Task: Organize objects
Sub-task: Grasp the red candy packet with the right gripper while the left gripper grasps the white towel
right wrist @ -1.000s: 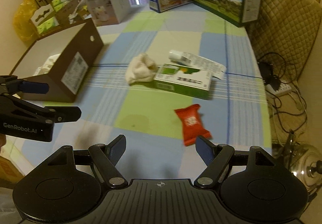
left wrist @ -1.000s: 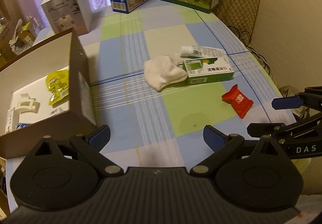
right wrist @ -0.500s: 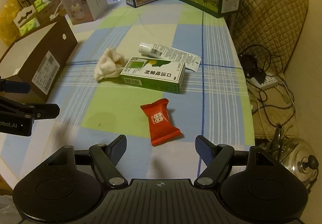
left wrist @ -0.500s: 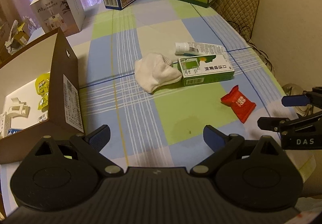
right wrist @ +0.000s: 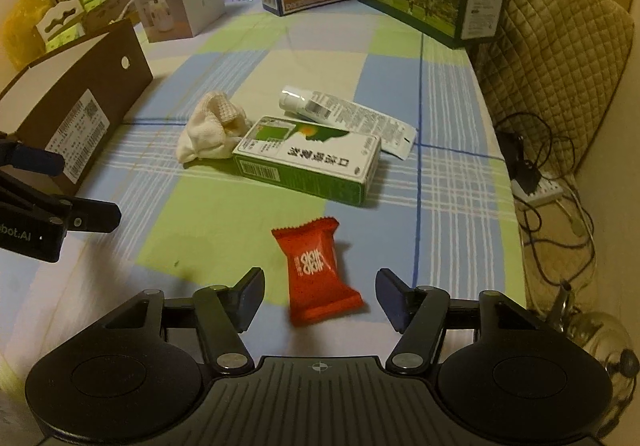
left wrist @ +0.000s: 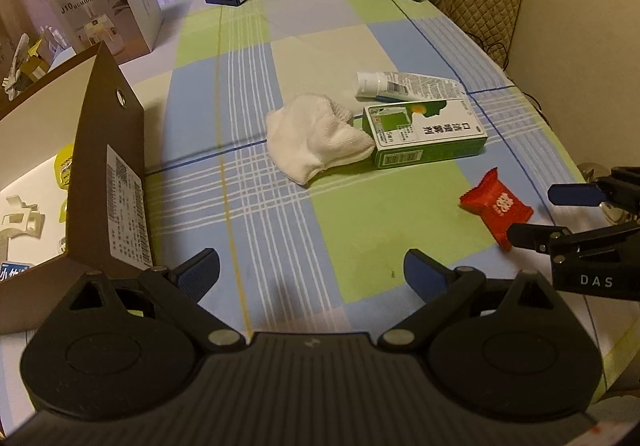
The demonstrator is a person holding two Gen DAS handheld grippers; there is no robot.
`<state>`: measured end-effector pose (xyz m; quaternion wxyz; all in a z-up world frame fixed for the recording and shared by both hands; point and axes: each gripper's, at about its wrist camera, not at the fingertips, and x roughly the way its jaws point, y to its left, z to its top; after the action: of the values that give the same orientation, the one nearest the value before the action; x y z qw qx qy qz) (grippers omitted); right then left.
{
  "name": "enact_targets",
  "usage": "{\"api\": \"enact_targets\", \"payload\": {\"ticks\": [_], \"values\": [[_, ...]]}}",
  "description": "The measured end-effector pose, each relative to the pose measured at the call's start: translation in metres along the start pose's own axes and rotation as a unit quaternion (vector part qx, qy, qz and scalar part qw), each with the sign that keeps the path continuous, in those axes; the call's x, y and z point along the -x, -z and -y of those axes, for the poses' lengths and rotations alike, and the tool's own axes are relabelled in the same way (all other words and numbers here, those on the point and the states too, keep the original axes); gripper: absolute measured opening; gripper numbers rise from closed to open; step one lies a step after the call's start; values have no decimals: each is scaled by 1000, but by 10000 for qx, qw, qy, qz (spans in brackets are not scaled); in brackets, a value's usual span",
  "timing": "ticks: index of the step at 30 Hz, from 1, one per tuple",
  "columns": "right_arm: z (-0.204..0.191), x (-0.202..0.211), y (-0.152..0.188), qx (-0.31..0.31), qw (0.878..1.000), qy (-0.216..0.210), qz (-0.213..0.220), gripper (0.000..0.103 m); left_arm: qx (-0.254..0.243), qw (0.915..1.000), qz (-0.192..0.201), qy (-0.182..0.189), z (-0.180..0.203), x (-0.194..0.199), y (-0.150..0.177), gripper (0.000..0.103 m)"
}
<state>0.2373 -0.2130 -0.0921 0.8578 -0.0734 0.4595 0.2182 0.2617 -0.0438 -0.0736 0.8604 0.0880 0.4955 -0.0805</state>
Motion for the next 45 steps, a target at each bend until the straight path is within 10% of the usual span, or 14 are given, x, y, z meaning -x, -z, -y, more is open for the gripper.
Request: {"api": "enact_targets", "payload": {"ticks": [13, 18, 45], "values": [[-6, -30, -8, 326, 9994, -30, -142, 46, 64, 9999, -61, -58, -12, -21, -13, 97], [-2, -35, -8, 266, 9992, -66, -296, 24, 52, 9999, -80, -34, -16, -28, -18, 97], [80, 17, -31, -1398, 9893, 346, 252, 23, 206, 9994, -117, 271, -21, -92, -100, 93]]}}
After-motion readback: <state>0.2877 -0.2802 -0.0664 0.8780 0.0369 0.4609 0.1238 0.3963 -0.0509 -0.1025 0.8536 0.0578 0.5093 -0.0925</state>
